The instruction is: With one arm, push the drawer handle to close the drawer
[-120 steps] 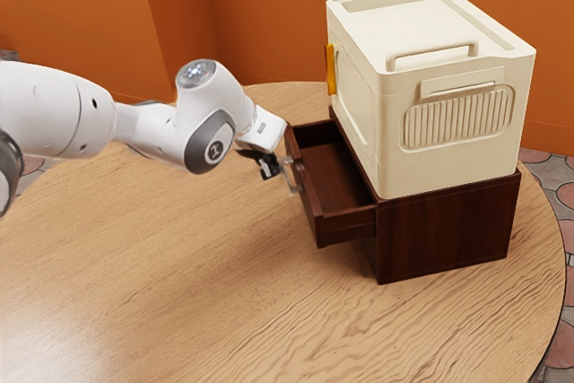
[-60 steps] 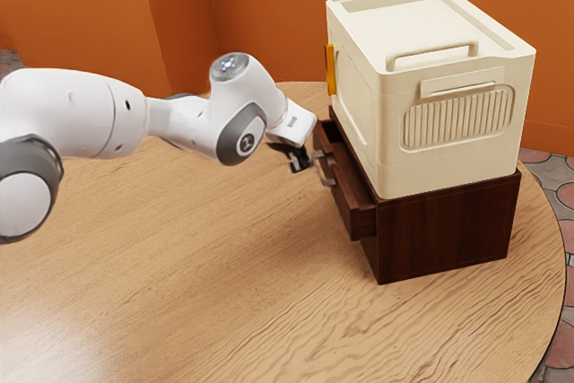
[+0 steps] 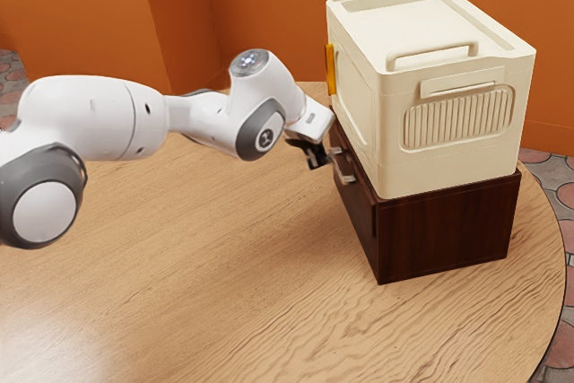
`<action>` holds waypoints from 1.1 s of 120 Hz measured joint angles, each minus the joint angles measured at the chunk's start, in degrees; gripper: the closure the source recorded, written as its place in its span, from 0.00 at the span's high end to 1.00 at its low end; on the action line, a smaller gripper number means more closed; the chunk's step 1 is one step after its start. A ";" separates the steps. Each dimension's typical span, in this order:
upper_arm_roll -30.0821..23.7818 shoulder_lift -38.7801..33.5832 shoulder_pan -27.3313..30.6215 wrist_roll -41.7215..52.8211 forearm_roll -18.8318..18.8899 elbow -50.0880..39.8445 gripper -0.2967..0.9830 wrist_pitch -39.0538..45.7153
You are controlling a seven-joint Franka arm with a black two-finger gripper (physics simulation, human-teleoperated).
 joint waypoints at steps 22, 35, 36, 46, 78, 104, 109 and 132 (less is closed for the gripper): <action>-0.27 1.05 -0.34 -0.16 -0.13 1.24 0.15 -0.43; 1.39 -3.00 -0.19 -0.48 -4.47 -7.81 0.15 0.87; 1.67 -3.47 -0.16 -0.51 -5.04 -8.72 0.15 1.07; 3.10 -10.66 1.37 -0.78 -9.76 -18.30 0.15 2.73; 13.08 -42.30 6.60 -30.08 -9.87 -14.99 0.51 -25.16; 10.63 -47.68 10.24 -52.47 -0.62 -13.62 0.68 -41.79; 10.49 -47.77 10.17 -55.71 0.08 -14.40 0.69 -43.44; 10.35 -47.64 10.13 -68.06 1.45 -17.25 0.74 -47.89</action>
